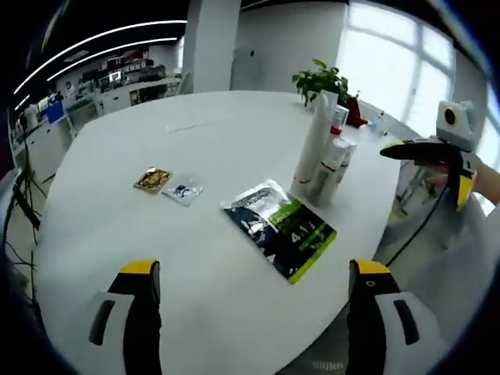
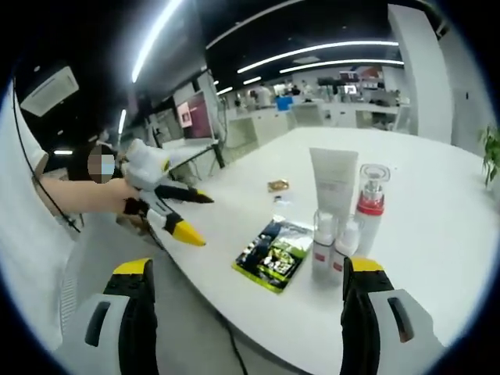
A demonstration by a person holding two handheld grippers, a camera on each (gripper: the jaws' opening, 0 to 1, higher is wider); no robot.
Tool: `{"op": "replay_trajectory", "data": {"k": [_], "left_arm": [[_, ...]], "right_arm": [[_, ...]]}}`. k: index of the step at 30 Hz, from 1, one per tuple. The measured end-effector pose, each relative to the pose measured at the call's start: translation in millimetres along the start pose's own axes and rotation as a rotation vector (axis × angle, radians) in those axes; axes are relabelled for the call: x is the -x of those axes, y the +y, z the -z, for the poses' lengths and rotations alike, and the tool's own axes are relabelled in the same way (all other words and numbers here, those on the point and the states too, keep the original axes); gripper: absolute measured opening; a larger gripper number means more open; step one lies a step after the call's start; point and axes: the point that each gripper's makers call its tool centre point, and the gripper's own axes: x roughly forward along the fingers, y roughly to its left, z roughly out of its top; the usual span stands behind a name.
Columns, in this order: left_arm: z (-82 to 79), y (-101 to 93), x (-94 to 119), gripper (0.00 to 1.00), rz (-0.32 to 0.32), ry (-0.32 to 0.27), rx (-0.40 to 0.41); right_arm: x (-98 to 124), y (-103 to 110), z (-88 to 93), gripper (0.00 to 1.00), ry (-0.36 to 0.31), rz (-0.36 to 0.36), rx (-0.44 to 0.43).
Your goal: Arrange the skincare products in the storage area until every visible bottle or jar stands upright without overlapping.
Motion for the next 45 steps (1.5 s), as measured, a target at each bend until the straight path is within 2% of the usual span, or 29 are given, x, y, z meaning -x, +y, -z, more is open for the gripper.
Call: {"op": "replay_trajectory", "data": {"k": [7,10,17,23,27,29,32,34,37,45], "left_arm": [[4.1,-3.4,19.2,0.99,-0.015,-0.024,0.039],[-0.2,-7.1,32.0,0.99,-0.022,-0.047,0.066],[-6.2,-6.7,52.5,0.99,-0.071,-0.07,0.075],[-3.0,-8.5,65.7,0.99,-0.095,-0.07,0.065],[-3.9,-6.4,68.7,0.99,-0.129,-0.058,0.043],[-8.2,-7.5,72.3,0.99,-0.137,-0.078,0.022],[-8.5,-5.1,75.0,0.99,-0.132,-0.1,0.041],[-7.8,-1.6,74.2,0.99,-0.13,-0.112,0.042],[-9.4,2.4,73.2,0.99,-0.137,-0.133,0.048],[-6.4,1.6,71.7,0.99,-0.141,-0.107,0.039]], "right_arm": [[1.5,-2.3,-3.1,0.99,-0.016,0.002,-0.029],[2.4,-2.1,-4.7,0.99,-0.017,0.002,-0.026],[6.7,-6.7,-7.1,0.99,-0.011,0.016,0.005],[16.0,-16.1,-3.9,0.99,-0.01,0.043,0.002],[16.0,-18.6,-6.1,0.99,-0.021,0.06,0.002],[13.8,-17.6,-4.2,0.99,-0.013,0.063,0.018],[10.8,-17.7,3.5,0.99,0.02,0.074,0.046],[11.2,-19.8,0.8,0.99,0.015,0.099,0.083],[13.4,-22.9,0.3,0.99,0.011,0.118,0.075],[10.4,-24.5,3.1,0.99,0.029,0.125,0.091]]}}
